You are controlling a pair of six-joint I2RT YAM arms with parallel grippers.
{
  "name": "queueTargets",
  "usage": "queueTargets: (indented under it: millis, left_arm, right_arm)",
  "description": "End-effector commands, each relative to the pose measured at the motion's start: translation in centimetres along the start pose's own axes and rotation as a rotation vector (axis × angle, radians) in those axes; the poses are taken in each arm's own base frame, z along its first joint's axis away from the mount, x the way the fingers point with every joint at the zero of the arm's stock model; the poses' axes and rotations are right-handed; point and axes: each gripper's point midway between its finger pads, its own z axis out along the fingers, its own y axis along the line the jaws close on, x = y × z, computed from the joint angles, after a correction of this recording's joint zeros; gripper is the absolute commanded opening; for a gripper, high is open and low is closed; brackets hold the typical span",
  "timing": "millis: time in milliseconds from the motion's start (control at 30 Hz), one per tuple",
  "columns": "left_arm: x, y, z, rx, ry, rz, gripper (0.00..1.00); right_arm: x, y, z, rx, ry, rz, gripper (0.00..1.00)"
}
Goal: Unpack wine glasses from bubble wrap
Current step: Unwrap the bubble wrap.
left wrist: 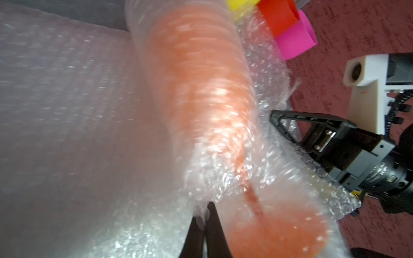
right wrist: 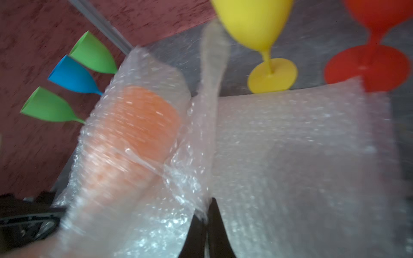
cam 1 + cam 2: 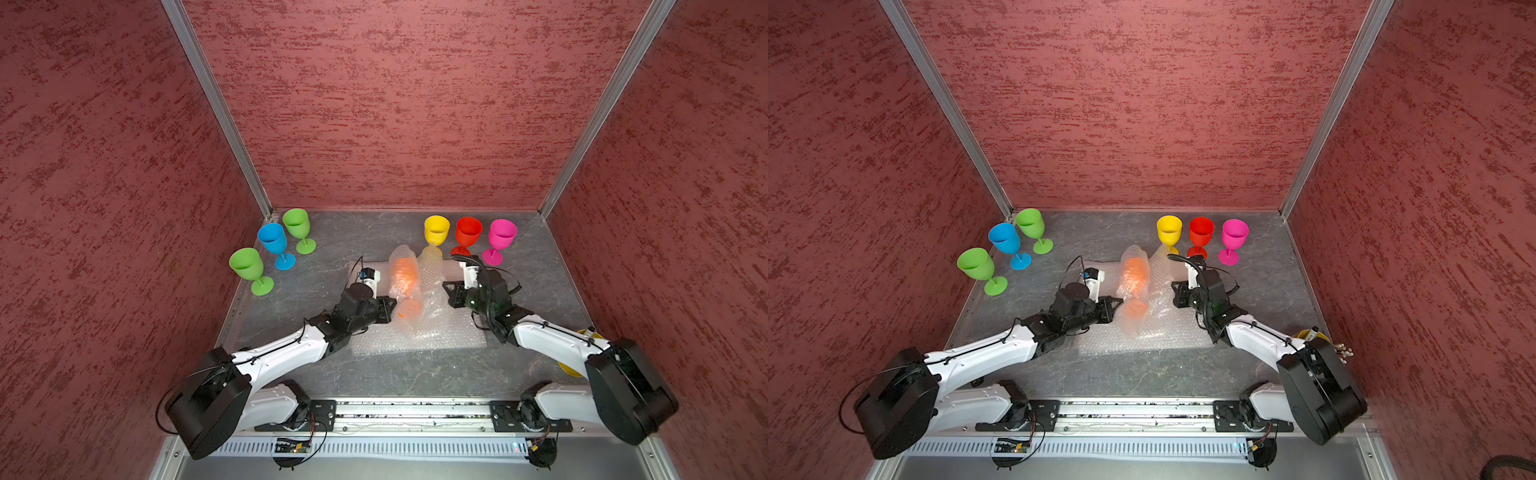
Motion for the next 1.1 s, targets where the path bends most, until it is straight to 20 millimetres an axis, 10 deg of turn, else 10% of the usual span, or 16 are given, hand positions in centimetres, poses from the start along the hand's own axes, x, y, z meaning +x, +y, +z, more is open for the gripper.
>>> queueTargets:
  millis: [0,433,667,1067]
  left_arm:
    - [0.8,3.2,-0.3,-0.113,0.003,-0.023,0.0]
    - [1.1,2.9,0.7,-0.098,0.017,0.022,0.01]
    - [1.1,2.8,-0.2,-0.136,0.031,0.019,0.66]
    - [-2.4,0.9,-2.8,-0.157,0.029,0.06,0.78]
  right_arm:
    - [-2.0,-3.4,-0.7,0.135,-0.107,0.04,0.0]
    - [-1.4,-3.5,0.2,0.134,-0.059,0.016,0.0]
    - [-0.9,-3.5,0.4,0.146,-0.002,0.022,0.52]
    - [-0.5,-3.2,0.7,0.15,0.07,0.025,0.61]
